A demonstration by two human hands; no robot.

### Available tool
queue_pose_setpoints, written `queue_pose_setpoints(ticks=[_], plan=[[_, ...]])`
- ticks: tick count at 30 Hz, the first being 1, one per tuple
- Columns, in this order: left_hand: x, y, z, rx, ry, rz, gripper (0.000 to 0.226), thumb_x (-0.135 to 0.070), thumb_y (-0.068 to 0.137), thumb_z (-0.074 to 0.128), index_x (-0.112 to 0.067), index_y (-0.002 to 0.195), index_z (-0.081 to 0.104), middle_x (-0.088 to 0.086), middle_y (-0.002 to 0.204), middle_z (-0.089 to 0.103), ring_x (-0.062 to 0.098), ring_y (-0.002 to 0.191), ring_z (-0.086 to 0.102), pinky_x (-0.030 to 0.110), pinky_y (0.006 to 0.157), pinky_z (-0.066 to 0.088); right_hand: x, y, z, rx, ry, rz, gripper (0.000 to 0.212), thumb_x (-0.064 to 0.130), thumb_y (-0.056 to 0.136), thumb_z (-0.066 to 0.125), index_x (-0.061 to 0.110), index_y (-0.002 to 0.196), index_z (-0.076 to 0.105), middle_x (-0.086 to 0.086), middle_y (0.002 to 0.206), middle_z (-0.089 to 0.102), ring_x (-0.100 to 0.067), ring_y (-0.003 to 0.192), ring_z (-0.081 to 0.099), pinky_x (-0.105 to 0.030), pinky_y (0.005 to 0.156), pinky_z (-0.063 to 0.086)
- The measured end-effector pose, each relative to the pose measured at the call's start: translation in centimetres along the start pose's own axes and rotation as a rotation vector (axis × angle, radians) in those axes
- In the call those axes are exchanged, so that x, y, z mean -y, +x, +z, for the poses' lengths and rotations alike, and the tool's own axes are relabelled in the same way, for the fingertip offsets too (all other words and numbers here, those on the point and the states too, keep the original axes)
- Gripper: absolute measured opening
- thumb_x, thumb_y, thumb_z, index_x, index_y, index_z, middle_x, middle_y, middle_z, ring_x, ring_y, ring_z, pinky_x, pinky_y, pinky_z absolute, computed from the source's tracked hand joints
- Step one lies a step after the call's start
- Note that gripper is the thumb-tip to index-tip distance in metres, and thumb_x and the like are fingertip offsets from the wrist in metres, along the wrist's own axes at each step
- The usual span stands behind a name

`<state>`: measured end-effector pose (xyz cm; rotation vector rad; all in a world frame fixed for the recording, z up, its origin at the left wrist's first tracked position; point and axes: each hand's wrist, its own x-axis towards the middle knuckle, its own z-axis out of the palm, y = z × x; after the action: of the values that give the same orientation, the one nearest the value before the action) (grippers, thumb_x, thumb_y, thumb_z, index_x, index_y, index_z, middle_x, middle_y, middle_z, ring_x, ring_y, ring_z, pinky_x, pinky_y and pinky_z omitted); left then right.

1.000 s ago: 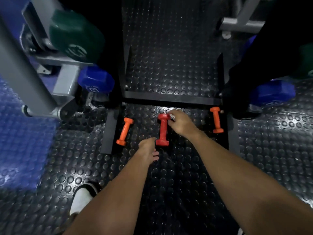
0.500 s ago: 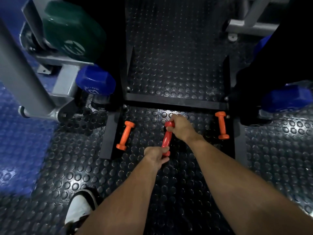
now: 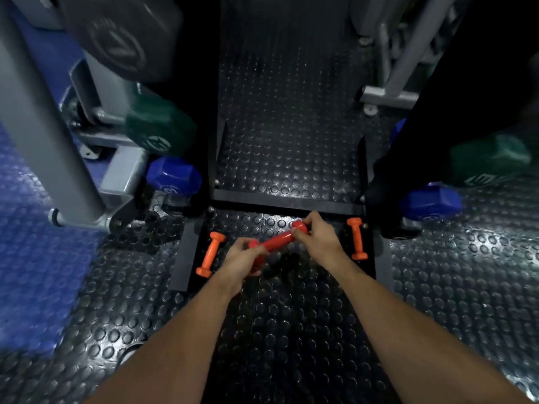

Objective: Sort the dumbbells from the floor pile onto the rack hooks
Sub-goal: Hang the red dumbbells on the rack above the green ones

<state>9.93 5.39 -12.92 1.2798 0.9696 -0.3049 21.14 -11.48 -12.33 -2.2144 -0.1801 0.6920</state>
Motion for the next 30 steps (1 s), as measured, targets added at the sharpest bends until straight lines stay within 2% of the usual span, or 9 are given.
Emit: queue_pose_setpoints(ticks=[4,8,10,12,14,16,21,24,30], plan=[[-4.1,-3.4,-1.3,0.125,0.111,0.072,0.028,-0.010,0.085,0.072,-0.020,0.111,0.067,0.008,0.088,0.073,0.019,0.070,0.067,0.032,0.060,0.053,3.9,-2.4,-2.6,-0.033,0.053,-0.059,0.016,0.029,0.100,0.068,0.027,0.098,0.052,-0.012,0.085,0.072,-0.029,0.064,0.070,-0.040,0.057,0.057],[-8.6,-7.8,-2.6,0.205,0.220,0.176,0.028,-0.011,0.079,0.077,-0.018,0.105,0.069,0.010,0.089,0.073,0.018,0.069,0.066,0.032,0.062,0.050,8.8,-4.7,-6.1,-0.076,0.043,-0.138,0.016,0.029,0.098,0.069,0.026,0.094,0.054,-0.008,0.088,0.070,-0.020,0.073,0.067,-0.035,0.067,0.057],[-11.3,-10.3,-3.0,0.236,0.242,0.250,0.036,-0.010,0.077,0.080,-0.019,0.109,0.068,0.008,0.093,0.073,0.017,0.073,0.067,0.032,0.068,0.051,11.7,-6.0,-8.3,-0.111,0.081,-0.181,0.017,0.029,0.096,0.071,0.021,0.092,0.056,-0.007,0.088,0.070,-0.020,0.077,0.067,-0.038,0.073,0.055],[-14.0,-13.0,-3.3,0.287,0.244,0.323,0.049,-0.009,0.075,0.083,-0.025,0.119,0.067,0.007,0.105,0.073,0.016,0.080,0.069,0.030,0.072,0.054,14.5,-7.4,-10.5,-0.137,0.099,-0.217,0.019,0.029,0.095,0.072,0.016,0.092,0.058,-0.008,0.085,0.068,-0.013,0.073,0.059,-0.034,0.070,0.048],[-16.9,-15.8,-3.8,0.344,0.234,0.408,0.058,-0.011,0.076,0.086,-0.031,0.126,0.065,0.006,0.115,0.071,0.019,0.093,0.071,0.029,0.082,0.057,17.4,-8.6,-12.9,-0.172,0.099,-0.247,0.019,0.029,0.095,0.072,0.017,0.092,0.058,-0.011,0.088,0.069,-0.012,0.072,0.057,-0.032,0.069,0.046],[-19.7,-18.6,-4.1,0.397,0.233,0.496,0.057,-0.015,0.078,0.086,-0.029,0.128,0.065,0.004,0.115,0.071,0.017,0.097,0.071,0.025,0.082,0.056,20.2,-9.7,-15.3,-0.197,0.091,-0.289,0.018,0.028,0.096,0.073,0.017,0.092,0.060,-0.011,0.088,0.070,-0.011,0.072,0.058,-0.031,0.070,0.047],[-26.0,-25.4,-4.7,0.451,0.154,0.637,0.047,-0.017,0.081,0.084,-0.017,0.124,0.065,0.002,0.093,0.066,0.010,0.079,0.063,0.022,0.070,0.050,27.5,-12.6,-20.4,-0.283,0.081,-0.403,0.014,0.034,0.094,0.073,0.022,0.094,0.064,0.000,0.084,0.073,-0.014,0.077,0.067,-0.027,0.074,0.050],[-29.1,-29.1,-4.9,0.452,0.062,0.713,0.047,-0.022,0.079,0.084,-0.019,0.123,0.067,0.003,0.092,0.064,0.011,0.072,0.057,0.021,0.064,0.046,31.6,-14.2,-22.9,-0.334,0.121,-0.458,0.018,0.041,0.090,0.073,0.024,0.093,0.067,0.001,0.081,0.073,-0.016,0.073,0.067,-0.039,0.077,0.054],[-33.8,-36.3,-5.3,0.525,-0.053,0.806,0.054,-0.023,0.077,0.083,-0.018,0.128,0.065,0.006,0.105,0.067,0.016,0.079,0.057,0.026,0.067,0.046,38.3,-18.5,-27.1,-0.408,0.175,-0.539,0.013,0.035,0.091,0.074,0.024,0.087,0.068,0.003,0.078,0.069,-0.015,0.074,0.064,-0.041,0.079,0.054]])
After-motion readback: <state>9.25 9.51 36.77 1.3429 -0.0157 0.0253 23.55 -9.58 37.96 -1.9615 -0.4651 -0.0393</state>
